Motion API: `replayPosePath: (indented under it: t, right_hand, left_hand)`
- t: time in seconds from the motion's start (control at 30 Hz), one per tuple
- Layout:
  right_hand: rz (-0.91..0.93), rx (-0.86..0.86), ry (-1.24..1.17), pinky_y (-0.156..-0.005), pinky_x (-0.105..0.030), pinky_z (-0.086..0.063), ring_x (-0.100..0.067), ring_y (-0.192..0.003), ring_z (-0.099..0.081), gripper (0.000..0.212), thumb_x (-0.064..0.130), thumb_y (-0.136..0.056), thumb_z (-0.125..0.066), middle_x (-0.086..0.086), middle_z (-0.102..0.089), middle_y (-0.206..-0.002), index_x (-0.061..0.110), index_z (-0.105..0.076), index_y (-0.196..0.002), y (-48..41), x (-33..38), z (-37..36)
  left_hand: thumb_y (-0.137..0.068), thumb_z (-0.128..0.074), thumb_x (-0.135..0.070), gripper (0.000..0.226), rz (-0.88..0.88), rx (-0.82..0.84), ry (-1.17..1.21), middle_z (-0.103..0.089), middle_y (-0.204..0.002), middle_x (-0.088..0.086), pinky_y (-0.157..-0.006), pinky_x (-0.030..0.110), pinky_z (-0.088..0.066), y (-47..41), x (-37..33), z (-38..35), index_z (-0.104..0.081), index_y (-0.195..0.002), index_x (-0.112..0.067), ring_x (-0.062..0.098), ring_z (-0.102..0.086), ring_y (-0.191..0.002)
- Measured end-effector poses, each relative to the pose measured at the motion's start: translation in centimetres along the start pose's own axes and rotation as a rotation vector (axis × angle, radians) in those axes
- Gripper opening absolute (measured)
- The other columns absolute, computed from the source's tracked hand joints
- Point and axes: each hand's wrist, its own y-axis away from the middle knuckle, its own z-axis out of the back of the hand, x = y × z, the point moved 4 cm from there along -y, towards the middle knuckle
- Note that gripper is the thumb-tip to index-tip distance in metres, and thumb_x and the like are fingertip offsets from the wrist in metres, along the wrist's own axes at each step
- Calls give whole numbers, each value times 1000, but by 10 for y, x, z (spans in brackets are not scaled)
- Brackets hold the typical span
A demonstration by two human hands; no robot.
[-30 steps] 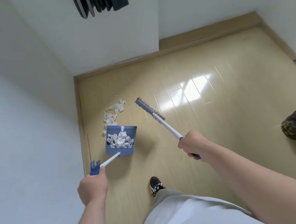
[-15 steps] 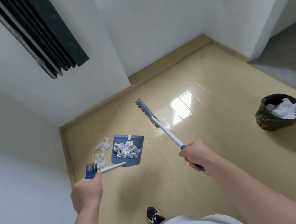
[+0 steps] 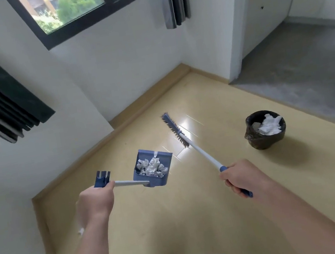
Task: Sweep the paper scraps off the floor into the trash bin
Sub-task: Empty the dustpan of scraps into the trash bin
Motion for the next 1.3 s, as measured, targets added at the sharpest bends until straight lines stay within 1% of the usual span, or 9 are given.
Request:
replayPosePath:
  t: [0.2,0.3,0.43,0.6,0.67,0.8,0.9,1.07,1.3]
  right_hand:
    - [-23,-96,-81,-38,-19,-20,-13,-37,-29,12,6,-86,-56,-6,-42,-60,9,-53,-75,-4,1,73]
    - [-40,-152,-146,-34,-17,-22,-12,-35,-30,13,7,-88,-58,-4,-43,-56,8,-55,-76,-14,8,103]
    - [-53,-212,-214,-34,-18,-22,-11,-35,-31,12,8,-90,-59,-3,-44,-57,7,-56,-78,-35,20,138]
    - [-91,-284,-300,-34,-19,-21,-10,-37,-32,13,12,-89,-60,1,-46,-54,10,-56,-77,-65,35,183]
    - [-98,-318,-323,-34,-19,-21,-10,-36,-32,17,13,-89,-59,2,-45,-52,10,-53,-74,-78,42,202]
    - [-97,-381,-387,-35,-18,-20,-9,-37,-32,10,12,-90,-61,-3,-46,-61,8,-57,-82,-100,54,236]
    - [-107,-407,-431,-33,-17,-22,-8,-35,-32,8,11,-92,-61,-2,-47,-62,7,-59,-86,-112,56,260]
    - [-100,-446,-421,-34,-17,-22,-9,-35,-32,5,10,-90,-60,-3,-46,-61,6,-62,-88,-129,46,311]
    - [-94,-439,-370,-35,-18,-24,-12,-37,-32,12,9,-90,-60,-5,-45,-60,6,-59,-79,-141,26,376]
  left_hand:
    - [-87,-69,-47,37,-147,68,-25,-68,-65,8,-54,27,-42,27,-79,-43,-68,-67,-15,28,-62,-61]
    - [-87,-68,-48,38,-235,106,-80,-67,-65,7,-55,30,-47,31,-124,-71,-69,-67,-15,29,-64,-64]
    - [-86,-68,-50,38,-354,154,-116,-67,-64,6,-65,40,-59,25,-182,-113,-70,-67,-17,28,-65,-67]
    - [-86,-64,-53,41,-479,226,-209,-67,-63,4,-60,39,-58,15,-251,-172,-71,-68,-17,29,-65,-64]
    - [-86,-63,-54,41,-503,259,-226,-67,-62,4,-57,37,-55,11,-281,-196,-71,-69,-18,28,-65,-65]
    - [-87,-63,-53,40,-569,306,-276,-62,-58,2,-50,27,-40,9,-331,-239,-65,-65,-20,26,-62,-63]
    - [-87,-63,-52,39,-608,324,-296,-61,-57,1,-49,27,-41,17,-356,-263,-65,-66,-19,23,-62,-62]
    - [-88,-61,-54,48,-668,325,-365,-55,-52,1,-47,24,-34,47,-386,-301,-57,-61,-14,24,-54,-52]
    - [-90,-60,-52,46,-724,288,-480,-57,-55,0,-46,23,-33,112,-414,-341,-54,-58,-19,20,-53,-50]
